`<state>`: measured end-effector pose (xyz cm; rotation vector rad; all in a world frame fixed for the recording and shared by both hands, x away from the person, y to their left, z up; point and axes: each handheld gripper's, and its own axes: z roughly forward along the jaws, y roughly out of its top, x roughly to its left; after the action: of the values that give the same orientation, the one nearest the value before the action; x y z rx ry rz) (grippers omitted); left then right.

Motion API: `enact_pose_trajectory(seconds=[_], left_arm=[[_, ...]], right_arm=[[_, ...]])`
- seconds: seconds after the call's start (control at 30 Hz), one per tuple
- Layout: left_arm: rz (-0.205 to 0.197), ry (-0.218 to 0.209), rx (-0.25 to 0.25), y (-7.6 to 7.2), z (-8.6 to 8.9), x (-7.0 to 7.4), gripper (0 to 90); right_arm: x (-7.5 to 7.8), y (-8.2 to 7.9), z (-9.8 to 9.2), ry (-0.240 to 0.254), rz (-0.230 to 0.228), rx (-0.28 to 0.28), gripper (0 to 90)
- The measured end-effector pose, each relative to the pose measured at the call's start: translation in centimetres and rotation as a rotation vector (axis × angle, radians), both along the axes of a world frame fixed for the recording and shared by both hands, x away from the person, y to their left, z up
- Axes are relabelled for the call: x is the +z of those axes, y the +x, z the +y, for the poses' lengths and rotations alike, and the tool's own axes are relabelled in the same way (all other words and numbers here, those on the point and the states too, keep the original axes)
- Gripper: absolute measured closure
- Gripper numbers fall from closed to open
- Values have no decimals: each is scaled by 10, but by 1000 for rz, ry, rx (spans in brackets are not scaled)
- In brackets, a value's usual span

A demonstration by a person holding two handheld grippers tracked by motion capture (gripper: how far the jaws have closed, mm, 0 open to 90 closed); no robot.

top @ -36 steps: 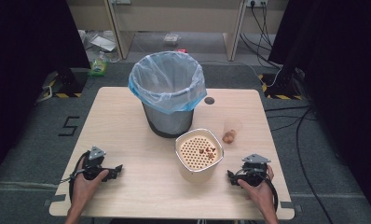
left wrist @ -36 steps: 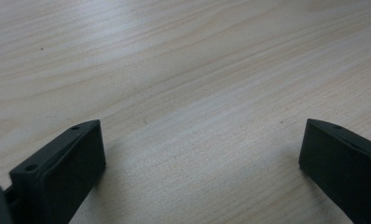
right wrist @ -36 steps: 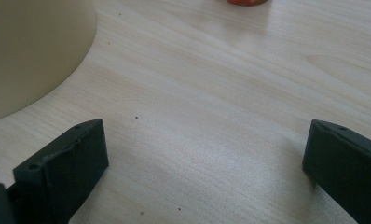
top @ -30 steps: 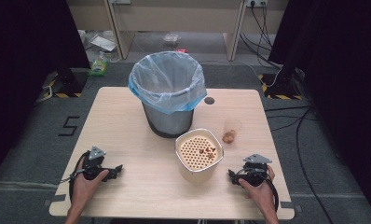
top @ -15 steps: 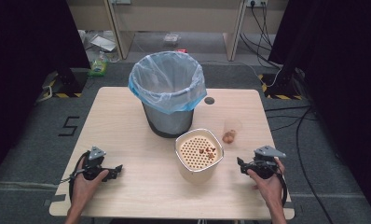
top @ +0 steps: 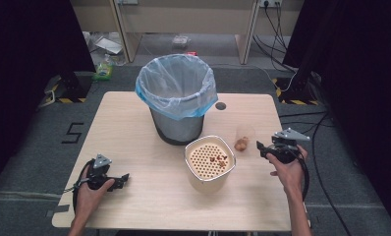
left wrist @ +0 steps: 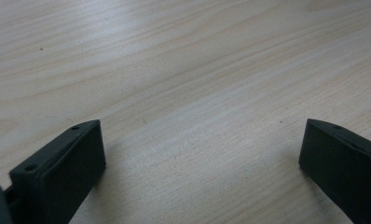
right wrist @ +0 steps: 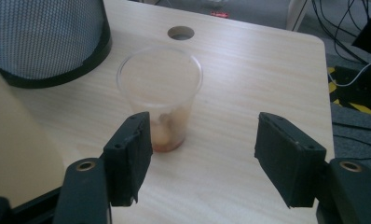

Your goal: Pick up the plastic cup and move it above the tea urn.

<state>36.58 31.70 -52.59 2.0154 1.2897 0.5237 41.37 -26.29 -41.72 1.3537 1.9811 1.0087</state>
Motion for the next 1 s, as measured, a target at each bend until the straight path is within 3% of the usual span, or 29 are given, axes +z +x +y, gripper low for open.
enact_pose_trajectory(seconds=[0.27, 0.33, 0.67, 1.0], left_arm=[[0, 0, 0, 0, 0, 0, 0], [0, 0, 0, 0, 0, 0, 0], [0, 0, -5, 0, 1, 0, 0], [-1, 1, -8, 1, 2, 0, 0]], right_arm=[[6, 30, 10, 11, 21, 3, 451], [6, 38, 13, -8, 30, 5, 469], [-7, 67, 21, -14, 97, -1, 556], [-22, 85, 25, -41, 164, 17, 635]])
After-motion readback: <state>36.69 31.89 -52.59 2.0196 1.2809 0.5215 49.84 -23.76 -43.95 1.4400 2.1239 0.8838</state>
